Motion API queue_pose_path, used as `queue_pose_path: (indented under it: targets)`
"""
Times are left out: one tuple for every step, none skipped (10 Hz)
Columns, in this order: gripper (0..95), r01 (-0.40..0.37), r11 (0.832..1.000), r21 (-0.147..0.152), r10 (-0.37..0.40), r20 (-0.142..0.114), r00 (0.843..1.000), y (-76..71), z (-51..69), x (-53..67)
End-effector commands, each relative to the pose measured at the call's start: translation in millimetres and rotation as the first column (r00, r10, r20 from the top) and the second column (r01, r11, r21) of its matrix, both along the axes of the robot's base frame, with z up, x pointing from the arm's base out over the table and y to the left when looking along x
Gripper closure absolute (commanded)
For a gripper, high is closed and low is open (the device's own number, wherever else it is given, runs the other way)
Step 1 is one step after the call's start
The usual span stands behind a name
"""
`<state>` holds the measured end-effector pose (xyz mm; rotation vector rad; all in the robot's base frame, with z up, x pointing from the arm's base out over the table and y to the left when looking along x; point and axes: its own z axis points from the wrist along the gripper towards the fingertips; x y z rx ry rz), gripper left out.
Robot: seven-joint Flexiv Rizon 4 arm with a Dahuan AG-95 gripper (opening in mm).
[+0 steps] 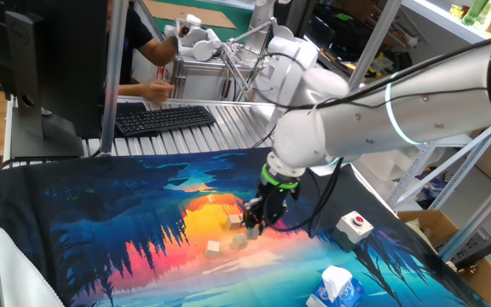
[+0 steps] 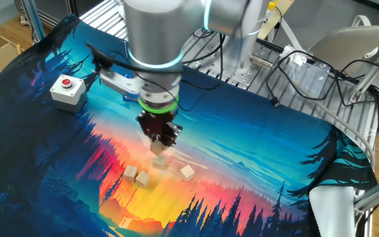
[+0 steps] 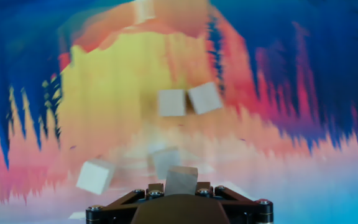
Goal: Stack the blocks in a vertical line of five
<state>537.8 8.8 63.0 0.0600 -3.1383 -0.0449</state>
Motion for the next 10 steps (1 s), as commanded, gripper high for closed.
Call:
queue_pose_path:
  targets:
    - [95.0, -0.143, 0.988, -0.058, 0.143, -0.001, 0.990, 12.5, -3.7, 4.6]
    - [95.0, -0.170, 0.983, -0.070, 0.170, -0.003, 0.985, 13.5, -4.1, 8.1]
    - [95.0, -0.201, 0.976, -0.080, 0.201, -0.008, 0.980, 13.9, -4.2, 12.3]
    - [95.0, -0.203, 0.976, -0.074, 0.203, -0.012, 0.979, 14.3, -4.2, 15.0]
    - [95.0, -0.204, 0.977, -0.070, 0.203, -0.014, 0.979, 14.5, -4.7, 15.9]
    - [95.0, -0.204, 0.977, -0.064, 0.203, -0.016, 0.979, 14.8, -5.5, 16.2]
    - [95.0, -0.204, 0.977, -0.069, 0.203, -0.017, 0.979, 14.6, -6.5, 16.7]
    - [95.0, -0.204, 0.977, -0.068, 0.203, -0.018, 0.979, 13.9, -6.8, 17.5]
    - [95.0, -0.204, 0.977, -0.068, 0.203, -0.021, 0.979, 13.0, -7.4, 18.6]
    - [95.0, -0.204, 0.977, -0.067, 0.203, -0.021, 0.979, 11.4, -8.4, 19.6]
